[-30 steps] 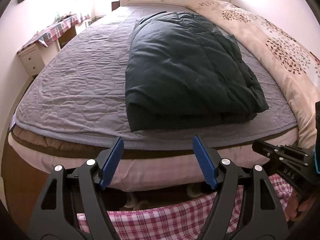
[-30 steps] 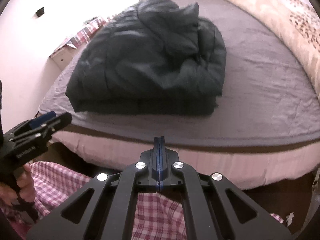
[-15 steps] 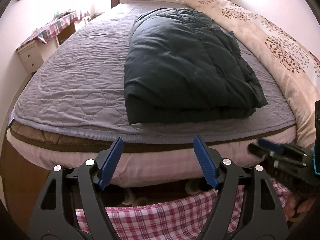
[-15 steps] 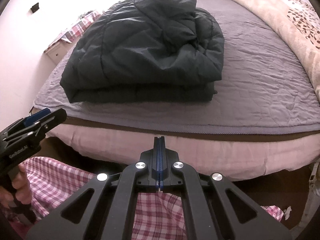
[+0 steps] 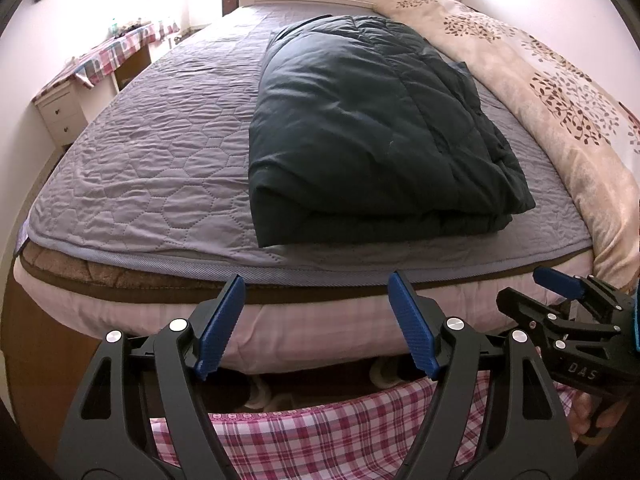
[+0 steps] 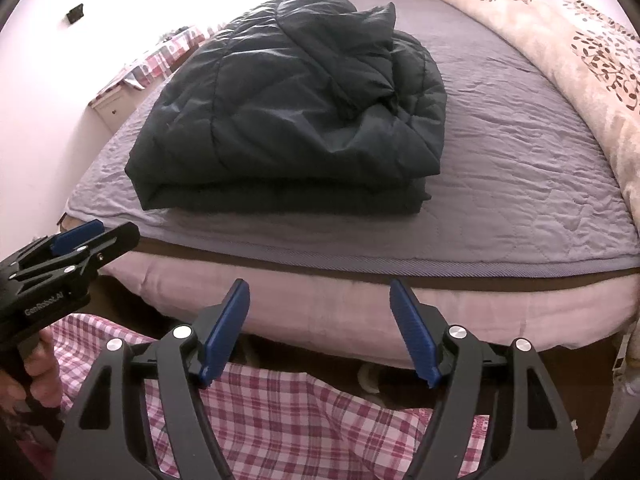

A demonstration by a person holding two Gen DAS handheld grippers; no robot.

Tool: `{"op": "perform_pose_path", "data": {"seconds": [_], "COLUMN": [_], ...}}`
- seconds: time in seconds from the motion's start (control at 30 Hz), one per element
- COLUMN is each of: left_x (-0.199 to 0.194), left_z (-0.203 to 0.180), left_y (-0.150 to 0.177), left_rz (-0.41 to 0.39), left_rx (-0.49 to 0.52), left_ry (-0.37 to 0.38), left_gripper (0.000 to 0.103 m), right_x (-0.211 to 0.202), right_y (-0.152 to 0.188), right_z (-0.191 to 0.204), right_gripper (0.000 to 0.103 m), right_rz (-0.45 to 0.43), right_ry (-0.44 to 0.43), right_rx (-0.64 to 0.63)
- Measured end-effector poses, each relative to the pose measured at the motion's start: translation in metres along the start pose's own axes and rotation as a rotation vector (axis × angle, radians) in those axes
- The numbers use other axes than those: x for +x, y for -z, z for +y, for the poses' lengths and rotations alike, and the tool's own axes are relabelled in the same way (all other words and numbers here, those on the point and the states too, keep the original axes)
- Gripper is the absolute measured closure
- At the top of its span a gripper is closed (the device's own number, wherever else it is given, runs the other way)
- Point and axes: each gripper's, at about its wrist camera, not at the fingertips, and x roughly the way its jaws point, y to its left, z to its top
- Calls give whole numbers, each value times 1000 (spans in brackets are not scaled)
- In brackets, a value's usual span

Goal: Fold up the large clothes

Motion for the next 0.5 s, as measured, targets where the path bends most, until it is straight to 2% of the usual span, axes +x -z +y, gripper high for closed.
{"op": "perform_pose_path", "data": {"seconds": [0.5], "left_x": [-5], "left_z": [3], "left_y": [1], "left_rz": [-6], "left_rx": [-11], "left_ry": [-13], "left_gripper": [29], "right_x": [-9], "right_y": [0], "right_z": [2], "right_gripper": [29], "right_rz": [-37], "right_ry": [21], "right_rx": [-12]}}
